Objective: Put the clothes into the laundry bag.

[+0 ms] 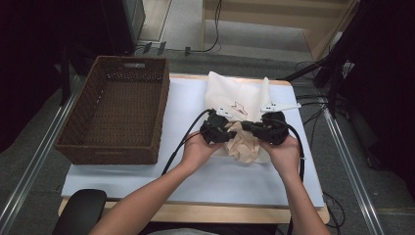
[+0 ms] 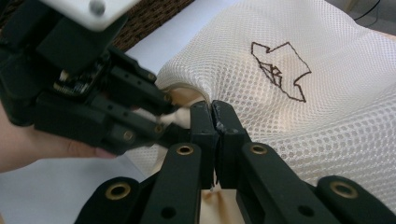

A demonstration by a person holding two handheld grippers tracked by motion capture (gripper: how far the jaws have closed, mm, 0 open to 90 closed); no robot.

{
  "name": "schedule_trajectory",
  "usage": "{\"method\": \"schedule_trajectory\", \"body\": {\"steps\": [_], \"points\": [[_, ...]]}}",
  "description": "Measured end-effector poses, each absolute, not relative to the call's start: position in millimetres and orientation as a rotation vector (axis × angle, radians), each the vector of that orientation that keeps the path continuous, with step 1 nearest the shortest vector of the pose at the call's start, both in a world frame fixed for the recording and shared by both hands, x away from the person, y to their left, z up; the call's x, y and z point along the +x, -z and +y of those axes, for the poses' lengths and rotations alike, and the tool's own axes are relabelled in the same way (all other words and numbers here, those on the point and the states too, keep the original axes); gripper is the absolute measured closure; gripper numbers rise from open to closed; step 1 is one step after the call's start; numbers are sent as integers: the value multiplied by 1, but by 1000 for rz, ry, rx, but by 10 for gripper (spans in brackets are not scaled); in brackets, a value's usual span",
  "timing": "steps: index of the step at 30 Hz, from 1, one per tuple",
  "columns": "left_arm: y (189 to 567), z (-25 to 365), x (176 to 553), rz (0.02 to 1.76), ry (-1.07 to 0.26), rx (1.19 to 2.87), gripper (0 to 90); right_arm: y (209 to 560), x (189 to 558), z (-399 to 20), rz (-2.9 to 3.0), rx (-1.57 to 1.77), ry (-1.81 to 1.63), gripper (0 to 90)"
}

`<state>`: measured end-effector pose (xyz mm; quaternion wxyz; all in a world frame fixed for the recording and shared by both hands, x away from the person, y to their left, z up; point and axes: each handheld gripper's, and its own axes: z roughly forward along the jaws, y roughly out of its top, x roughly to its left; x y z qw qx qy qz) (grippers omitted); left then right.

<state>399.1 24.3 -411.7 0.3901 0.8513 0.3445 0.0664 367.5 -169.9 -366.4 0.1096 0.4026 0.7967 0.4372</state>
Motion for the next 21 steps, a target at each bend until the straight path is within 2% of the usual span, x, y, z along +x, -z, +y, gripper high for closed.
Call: {"method": "schedule_trajectory", "body": {"steps": [8, 21], "points": [[423, 16, 414, 910, -225, 2173, 795, 372, 370, -173, 2354, 1211, -1268, 900], [434, 19, 425, 925, -169, 2163, 774, 382, 374, -172, 2381, 1239, -1248, 900]]}}
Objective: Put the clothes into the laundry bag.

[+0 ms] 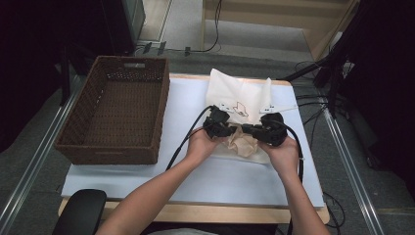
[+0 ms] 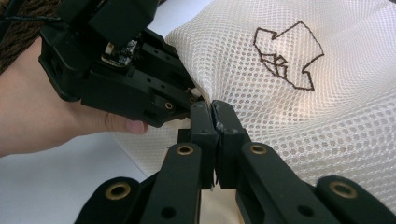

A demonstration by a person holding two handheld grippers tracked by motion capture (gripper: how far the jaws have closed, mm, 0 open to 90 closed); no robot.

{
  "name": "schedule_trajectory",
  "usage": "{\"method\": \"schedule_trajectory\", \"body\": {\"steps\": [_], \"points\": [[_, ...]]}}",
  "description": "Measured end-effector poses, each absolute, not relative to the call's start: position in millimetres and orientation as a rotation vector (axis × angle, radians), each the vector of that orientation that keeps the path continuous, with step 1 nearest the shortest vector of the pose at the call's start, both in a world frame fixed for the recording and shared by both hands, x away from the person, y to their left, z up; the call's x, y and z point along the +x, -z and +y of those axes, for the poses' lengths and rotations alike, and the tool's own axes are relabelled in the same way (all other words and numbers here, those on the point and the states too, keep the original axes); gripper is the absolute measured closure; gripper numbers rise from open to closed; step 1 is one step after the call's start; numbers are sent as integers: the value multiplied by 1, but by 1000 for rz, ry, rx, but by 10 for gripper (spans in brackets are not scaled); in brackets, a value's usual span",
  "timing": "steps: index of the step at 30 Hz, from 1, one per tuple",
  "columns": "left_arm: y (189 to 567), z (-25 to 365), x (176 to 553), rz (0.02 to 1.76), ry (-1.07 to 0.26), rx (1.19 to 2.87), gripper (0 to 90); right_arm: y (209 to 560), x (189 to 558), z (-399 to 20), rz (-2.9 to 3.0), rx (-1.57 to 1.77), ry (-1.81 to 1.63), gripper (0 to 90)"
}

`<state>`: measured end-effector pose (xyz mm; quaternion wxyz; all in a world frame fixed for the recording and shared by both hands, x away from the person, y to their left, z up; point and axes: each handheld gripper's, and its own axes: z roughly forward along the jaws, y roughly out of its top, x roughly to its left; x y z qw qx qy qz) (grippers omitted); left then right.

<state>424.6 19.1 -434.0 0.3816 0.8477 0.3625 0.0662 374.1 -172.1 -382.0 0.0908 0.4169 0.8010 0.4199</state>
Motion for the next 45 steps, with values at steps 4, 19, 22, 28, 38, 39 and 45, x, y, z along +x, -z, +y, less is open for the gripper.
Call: {"method": "schedule_trajectory", "body": {"steps": [4, 19, 22, 28, 38, 39, 45], "points": [[433, 20, 424, 907, -122, 2165, 722, 385, 375, -174, 2386, 1245, -1246, 900], [403, 31, 397, 804, -96, 2176, 415, 384, 375, -180, 2369, 1255, -1256, 900], [395, 36, 388, 774, -128, 2172, 404, 385, 375, -180, 2370, 1257, -1254, 899], [387, 42, 371, 729, -111, 2172, 409, 385, 376, -182, 2368, 1266, -1258, 899], [408, 28, 354, 692, -24, 2202, 461, 384, 376, -181, 2366, 1264, -1259, 899], [411, 26, 353, 698, -18, 2200, 467, 384, 375, -181, 2367, 1263, -1258, 899], [423, 13, 349, 679, 22, 2191, 583, 384, 376, -182, 2363, 1266, -1263, 899]]}}
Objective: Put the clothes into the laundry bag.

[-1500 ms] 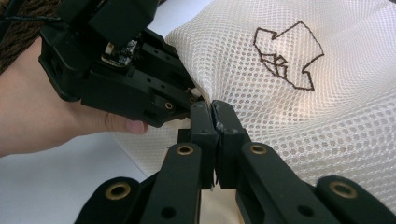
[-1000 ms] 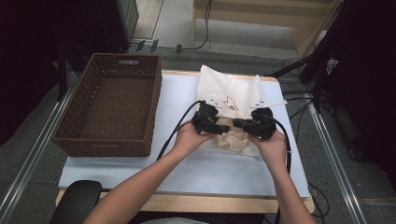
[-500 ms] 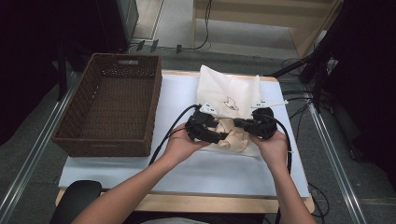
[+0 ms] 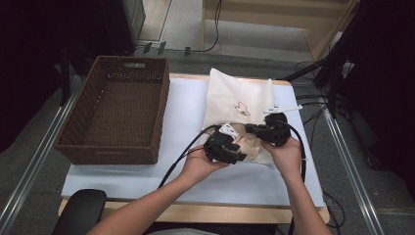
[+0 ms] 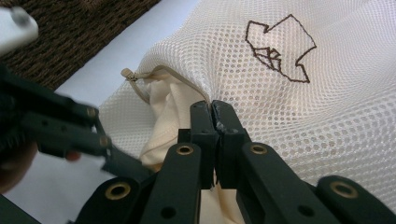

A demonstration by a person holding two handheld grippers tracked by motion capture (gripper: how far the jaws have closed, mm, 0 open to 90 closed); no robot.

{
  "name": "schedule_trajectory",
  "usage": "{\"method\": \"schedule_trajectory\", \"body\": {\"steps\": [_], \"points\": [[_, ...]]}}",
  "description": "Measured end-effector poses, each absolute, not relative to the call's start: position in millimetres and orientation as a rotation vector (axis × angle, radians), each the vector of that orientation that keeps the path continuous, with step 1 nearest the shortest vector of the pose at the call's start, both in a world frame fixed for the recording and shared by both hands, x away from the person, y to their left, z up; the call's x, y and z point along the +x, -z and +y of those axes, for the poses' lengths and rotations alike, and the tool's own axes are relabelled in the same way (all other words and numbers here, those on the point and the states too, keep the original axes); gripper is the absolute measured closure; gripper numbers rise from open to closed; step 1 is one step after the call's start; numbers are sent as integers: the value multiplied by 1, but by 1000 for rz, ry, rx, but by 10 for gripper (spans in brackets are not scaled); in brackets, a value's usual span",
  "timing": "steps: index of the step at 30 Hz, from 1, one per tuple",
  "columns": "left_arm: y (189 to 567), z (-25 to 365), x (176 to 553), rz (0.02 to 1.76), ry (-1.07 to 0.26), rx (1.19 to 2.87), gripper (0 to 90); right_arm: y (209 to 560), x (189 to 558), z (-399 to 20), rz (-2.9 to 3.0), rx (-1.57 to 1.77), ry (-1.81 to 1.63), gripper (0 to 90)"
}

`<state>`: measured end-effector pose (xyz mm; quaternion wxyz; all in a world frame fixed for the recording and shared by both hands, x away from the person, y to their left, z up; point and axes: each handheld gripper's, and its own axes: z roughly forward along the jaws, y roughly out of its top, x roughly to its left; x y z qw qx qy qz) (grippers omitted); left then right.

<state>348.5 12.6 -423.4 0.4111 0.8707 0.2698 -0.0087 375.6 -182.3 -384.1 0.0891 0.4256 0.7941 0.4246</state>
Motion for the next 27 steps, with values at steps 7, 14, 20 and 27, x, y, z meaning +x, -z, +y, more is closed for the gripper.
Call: {"method": "schedule_trajectory", "body": {"steps": [7, 14, 20, 27], "points": [[439, 1, 352, 671, 2, 2218, 864, 383, 375, -182, 2357, 1273, -1269, 898], [463, -5, 367, 750, -97, 2263, 888, 384, 375, -181, 2367, 1270, -1263, 898], [465, -7, 378, 764, -169, 2273, 900, 385, 375, -180, 2373, 1267, -1258, 898], [459, -7, 389, 798, -215, 2252, 900, 385, 374, -178, 2387, 1263, -1258, 900]]}}
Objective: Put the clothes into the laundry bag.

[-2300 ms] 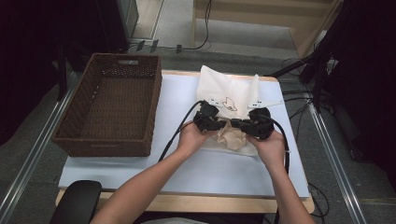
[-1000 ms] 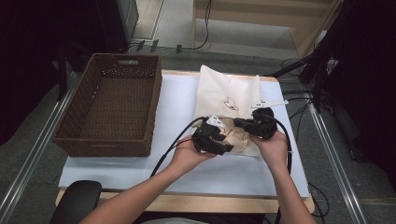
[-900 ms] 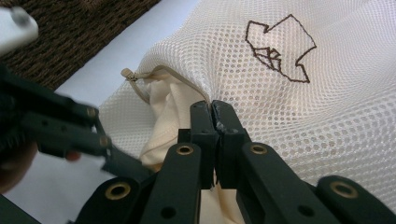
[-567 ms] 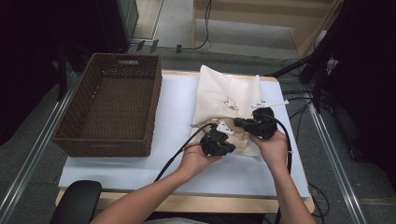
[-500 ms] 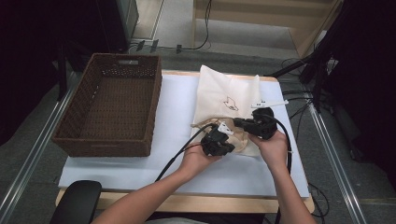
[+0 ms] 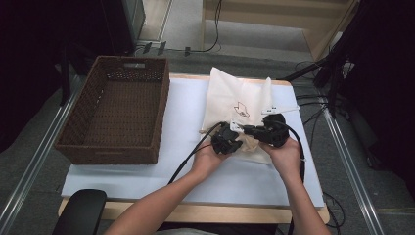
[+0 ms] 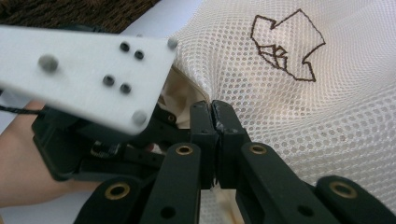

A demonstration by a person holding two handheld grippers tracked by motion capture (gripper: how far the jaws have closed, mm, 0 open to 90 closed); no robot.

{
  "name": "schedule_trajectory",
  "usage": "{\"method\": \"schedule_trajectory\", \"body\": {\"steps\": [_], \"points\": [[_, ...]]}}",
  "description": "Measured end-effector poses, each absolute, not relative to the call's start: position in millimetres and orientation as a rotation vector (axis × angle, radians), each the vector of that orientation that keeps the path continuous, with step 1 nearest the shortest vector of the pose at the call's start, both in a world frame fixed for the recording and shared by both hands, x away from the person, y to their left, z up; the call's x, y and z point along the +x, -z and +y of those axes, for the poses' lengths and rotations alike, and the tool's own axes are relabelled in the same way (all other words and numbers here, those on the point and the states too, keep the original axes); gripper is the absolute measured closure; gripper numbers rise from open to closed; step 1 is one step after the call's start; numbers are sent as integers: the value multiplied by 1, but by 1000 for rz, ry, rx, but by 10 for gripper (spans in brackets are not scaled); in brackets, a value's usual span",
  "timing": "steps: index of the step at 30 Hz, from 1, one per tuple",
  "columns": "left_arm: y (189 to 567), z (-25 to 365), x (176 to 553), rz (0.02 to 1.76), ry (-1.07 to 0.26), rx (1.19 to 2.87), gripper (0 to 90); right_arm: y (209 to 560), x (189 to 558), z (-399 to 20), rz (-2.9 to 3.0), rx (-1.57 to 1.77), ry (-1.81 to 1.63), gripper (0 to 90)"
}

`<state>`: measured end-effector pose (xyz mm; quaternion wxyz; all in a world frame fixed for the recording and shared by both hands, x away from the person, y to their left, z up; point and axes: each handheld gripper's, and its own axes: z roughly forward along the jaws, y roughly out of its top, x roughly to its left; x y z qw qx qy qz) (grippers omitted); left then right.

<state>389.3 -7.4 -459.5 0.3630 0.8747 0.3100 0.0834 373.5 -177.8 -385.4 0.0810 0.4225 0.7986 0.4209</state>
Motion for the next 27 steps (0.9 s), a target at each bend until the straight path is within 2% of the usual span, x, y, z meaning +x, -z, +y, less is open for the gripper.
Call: {"method": "schedule_trajectory", "body": {"steps": [13, 18, 27], "points": [[453, 3, 415, 918, -282, 2205, 900, 387, 374, -178, 2400, 1264, -1249, 900], [454, 4, 419, 941, -252, 2202, 900, 389, 374, -176, 2408, 1260, -1238, 899], [446, 8, 411, 896, -153, 2206, 822, 390, 376, -180, 2396, 1278, -1244, 899]]}}
